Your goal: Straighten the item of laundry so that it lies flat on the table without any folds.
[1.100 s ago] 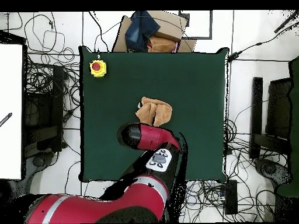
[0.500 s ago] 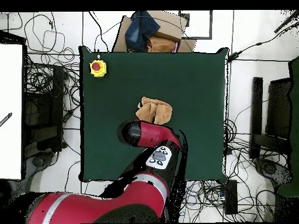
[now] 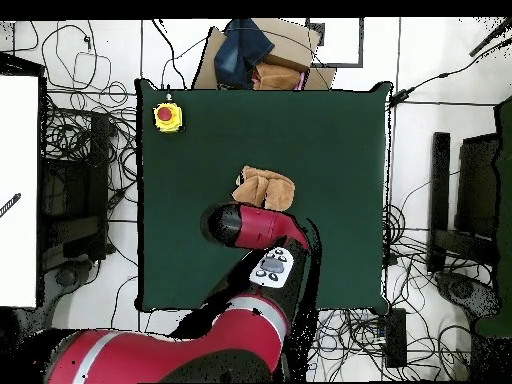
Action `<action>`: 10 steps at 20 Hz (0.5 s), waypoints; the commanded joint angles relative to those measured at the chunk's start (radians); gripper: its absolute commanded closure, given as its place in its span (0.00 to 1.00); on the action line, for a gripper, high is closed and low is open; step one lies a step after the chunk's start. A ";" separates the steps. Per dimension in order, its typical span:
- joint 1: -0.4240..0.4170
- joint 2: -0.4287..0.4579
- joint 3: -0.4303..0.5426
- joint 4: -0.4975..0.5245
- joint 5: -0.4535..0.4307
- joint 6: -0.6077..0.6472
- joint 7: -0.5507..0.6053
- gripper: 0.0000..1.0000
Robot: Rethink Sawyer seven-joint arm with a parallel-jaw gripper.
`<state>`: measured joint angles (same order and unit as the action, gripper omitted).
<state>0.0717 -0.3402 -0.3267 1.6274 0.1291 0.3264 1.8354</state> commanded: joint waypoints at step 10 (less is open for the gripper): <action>-0.011 0.078 0.088 -0.065 0.029 0.064 0.157 0.00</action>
<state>0.0701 -0.3154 -0.3266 1.5974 0.1291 0.3264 1.8354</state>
